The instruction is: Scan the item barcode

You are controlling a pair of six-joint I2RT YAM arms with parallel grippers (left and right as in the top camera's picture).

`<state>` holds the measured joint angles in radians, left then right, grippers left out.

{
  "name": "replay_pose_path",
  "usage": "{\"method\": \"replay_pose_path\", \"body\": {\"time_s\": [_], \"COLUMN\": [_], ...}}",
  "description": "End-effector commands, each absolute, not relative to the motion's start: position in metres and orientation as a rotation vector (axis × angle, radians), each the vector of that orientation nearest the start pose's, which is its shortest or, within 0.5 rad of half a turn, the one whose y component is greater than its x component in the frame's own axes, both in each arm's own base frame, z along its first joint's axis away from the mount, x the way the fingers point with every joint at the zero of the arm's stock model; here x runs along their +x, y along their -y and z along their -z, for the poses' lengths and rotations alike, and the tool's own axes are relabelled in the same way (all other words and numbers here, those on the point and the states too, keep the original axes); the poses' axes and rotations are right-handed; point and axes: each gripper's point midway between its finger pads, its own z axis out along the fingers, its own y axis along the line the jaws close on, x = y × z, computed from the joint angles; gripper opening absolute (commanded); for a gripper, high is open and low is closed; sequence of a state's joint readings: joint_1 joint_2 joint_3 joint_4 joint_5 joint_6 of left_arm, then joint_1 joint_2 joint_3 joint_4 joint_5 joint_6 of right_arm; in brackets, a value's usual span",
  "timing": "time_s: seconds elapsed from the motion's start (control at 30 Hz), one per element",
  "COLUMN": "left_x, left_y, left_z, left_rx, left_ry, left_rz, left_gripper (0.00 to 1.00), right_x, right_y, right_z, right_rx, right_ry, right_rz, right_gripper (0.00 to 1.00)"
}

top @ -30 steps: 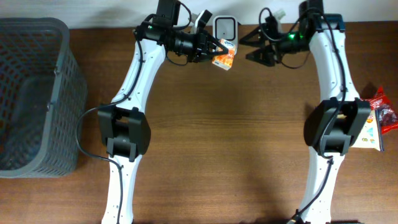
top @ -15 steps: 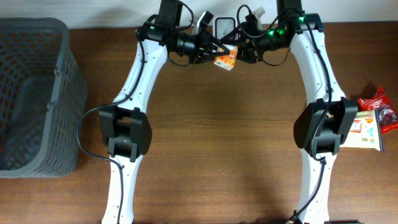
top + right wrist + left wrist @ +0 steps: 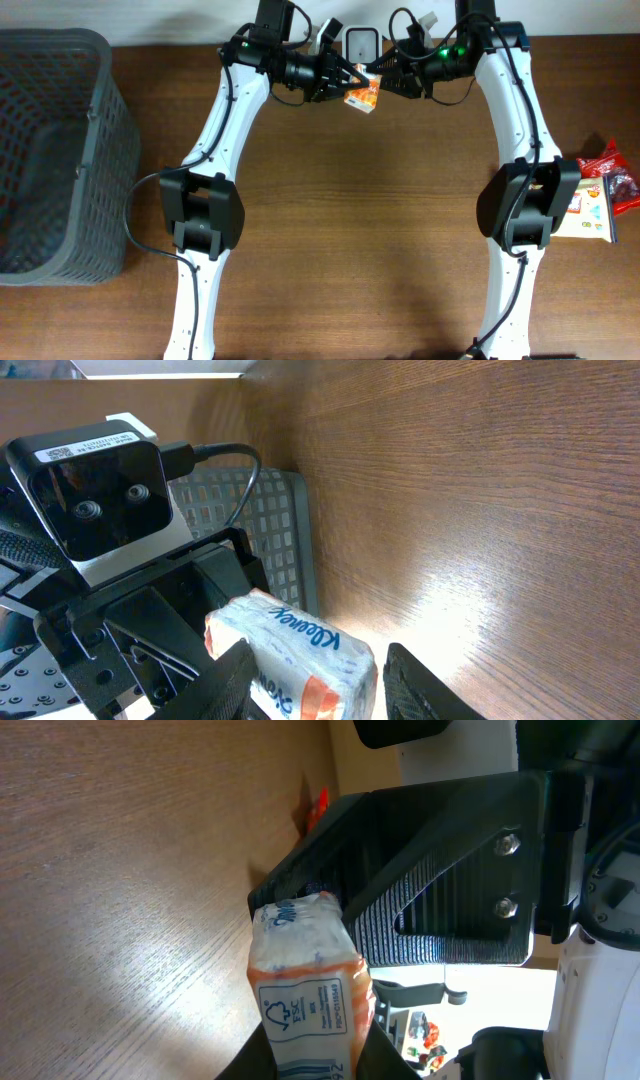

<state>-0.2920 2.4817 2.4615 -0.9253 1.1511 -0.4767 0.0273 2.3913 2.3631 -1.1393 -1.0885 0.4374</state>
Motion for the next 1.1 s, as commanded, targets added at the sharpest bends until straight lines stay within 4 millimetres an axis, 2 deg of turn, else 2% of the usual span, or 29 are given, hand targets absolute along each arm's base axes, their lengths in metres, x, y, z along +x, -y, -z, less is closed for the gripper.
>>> {"method": "replay_pose_path", "body": {"time_s": [0.0,0.1,0.17,0.23,0.3,0.4,0.43,0.57,0.6,0.73,0.8,0.93,1.0,1.07], "left_x": [0.494,0.494,0.494,0.494,0.496,0.502,0.505,0.517,0.519,0.522,0.522,0.522,0.519,0.516], "left_y": [0.309,0.309,0.309,0.309,0.308,0.305,0.303,0.276,0.26,0.219,0.205,0.176,0.169,0.164], "left_z": [-0.223,-0.223,-0.223,-0.223,-0.221,-0.214,-0.21,-0.168,-0.15,-0.121,-0.114,-0.105,-0.103,-0.101], "left_rx": [0.296,0.296,0.296,0.296,0.289,0.261,0.243,0.056,-0.021,-0.151,-0.181,-0.23,-0.239,-0.242], "left_ry": [-2.445,-2.445,-2.445,-2.445,-2.451,-2.472,-2.487,-2.662,-2.732,-2.831,-2.848,-2.862,-2.87,-2.881], "left_rz": [1.76,1.76,1.76,1.759,1.74,1.665,1.628,1.267,1.096,0.705,0.586,0.341,0.275,0.216], "left_gripper": [0.17,0.18,0.21,0.33,0.49,0.56,0.62,0.66,0.66,0.7,0.71,0.72,0.73,0.73], "right_x": [0.515,0.513,0.512,0.513,0.514,0.515,0.516,0.523,0.526,0.54,0.547,0.56,0.567,0.578], "right_y": [-0.166,-0.172,-0.174,-0.175,-0.172,-0.168,-0.166,-0.15,-0.142,-0.111,-0.098,-0.071,-0.063,-0.065], "right_z": [-0.204,-0.204,-0.204,-0.204,-0.2,-0.193,-0.19,-0.173,-0.167,-0.157,-0.157,-0.151,-0.152,-0.161], "right_rx": [0.205,0.192,0.185,0.183,0.195,0.222,0.233,0.29,0.314,0.422,0.437,0.467,0.463,0.372], "right_ry": [-2.569,-2.575,-2.578,-2.578,-2.592,-2.621,-2.633,-2.685,-2.697,-2.709,-2.698,-2.666,-2.618,-2.543], "right_rz": [-1.605,-1.609,-1.61,-1.609,-1.57,-1.511,-1.484,-1.296,-1.218,-0.957,-0.827,-0.405,-0.21,-0.011], "right_gripper": [0.43,0.39,0.22,0.1,0.04,0.04,0.04,0.04,0.04,0.04,0.04,0.04,0.04,0.04]}}
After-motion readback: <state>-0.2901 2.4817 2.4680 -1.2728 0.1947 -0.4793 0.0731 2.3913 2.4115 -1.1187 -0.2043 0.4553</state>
